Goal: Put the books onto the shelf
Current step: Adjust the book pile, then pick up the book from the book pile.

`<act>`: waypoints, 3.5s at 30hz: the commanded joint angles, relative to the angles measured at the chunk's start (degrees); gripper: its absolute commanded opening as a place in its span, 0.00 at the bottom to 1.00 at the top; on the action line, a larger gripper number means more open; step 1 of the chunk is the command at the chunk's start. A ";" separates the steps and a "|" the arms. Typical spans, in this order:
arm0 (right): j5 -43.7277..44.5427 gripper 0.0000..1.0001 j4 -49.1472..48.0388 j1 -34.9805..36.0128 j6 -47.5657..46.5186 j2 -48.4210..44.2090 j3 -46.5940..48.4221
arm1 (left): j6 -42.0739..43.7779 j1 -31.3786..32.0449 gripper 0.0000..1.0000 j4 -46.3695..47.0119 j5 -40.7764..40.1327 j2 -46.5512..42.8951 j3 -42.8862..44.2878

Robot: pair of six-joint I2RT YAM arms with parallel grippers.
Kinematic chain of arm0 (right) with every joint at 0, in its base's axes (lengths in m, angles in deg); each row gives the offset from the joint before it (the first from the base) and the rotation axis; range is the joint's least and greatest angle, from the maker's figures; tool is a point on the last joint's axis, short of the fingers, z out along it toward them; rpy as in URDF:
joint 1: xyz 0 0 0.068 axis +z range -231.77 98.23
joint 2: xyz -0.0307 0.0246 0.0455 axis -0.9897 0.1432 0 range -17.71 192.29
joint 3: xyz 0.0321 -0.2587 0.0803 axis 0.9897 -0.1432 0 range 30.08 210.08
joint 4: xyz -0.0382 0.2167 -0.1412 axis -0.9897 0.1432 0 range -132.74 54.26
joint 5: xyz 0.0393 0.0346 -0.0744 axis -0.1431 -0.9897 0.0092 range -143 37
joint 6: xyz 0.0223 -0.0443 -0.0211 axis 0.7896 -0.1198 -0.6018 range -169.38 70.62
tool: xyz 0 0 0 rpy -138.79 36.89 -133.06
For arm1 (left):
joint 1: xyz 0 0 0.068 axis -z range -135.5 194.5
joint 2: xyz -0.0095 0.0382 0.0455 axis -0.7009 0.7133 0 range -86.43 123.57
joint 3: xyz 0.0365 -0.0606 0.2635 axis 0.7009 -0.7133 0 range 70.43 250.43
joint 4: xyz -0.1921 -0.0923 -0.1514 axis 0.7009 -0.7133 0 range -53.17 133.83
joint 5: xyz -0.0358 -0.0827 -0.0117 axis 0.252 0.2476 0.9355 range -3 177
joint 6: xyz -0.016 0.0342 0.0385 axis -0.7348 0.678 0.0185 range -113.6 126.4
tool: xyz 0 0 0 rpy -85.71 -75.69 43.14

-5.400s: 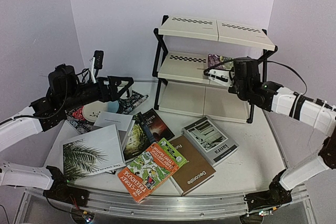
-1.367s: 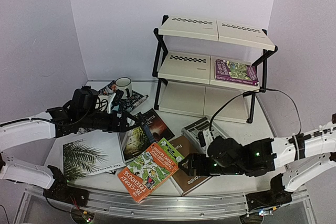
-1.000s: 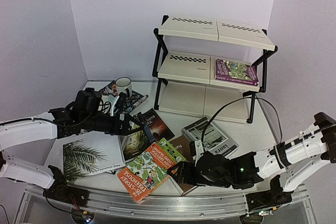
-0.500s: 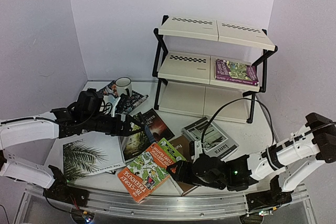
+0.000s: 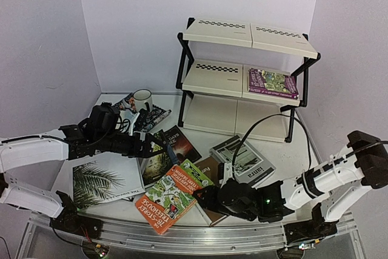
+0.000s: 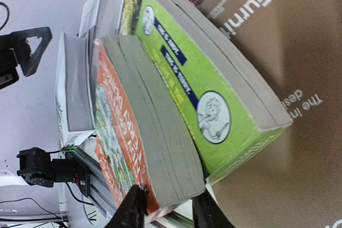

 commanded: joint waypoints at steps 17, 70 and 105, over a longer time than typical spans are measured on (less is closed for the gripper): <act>14.09 0.00 12.18 -0.02 -1.85 -14.60 -0.60 | 1.37 0.44 0.97 2.12 0.22 1.33 2.99; 6.51 0.87 48.17 1.07 -97.73 -17.07 11.62 | -31.86 19.84 0.94 9.42 -11.63 -0.04 -5.68; 16.25 0.80 0.16 7.19 -140.04 -14.93 -14.69 | -30.96 13.80 0.95 9.46 -10.98 0.76 -4.20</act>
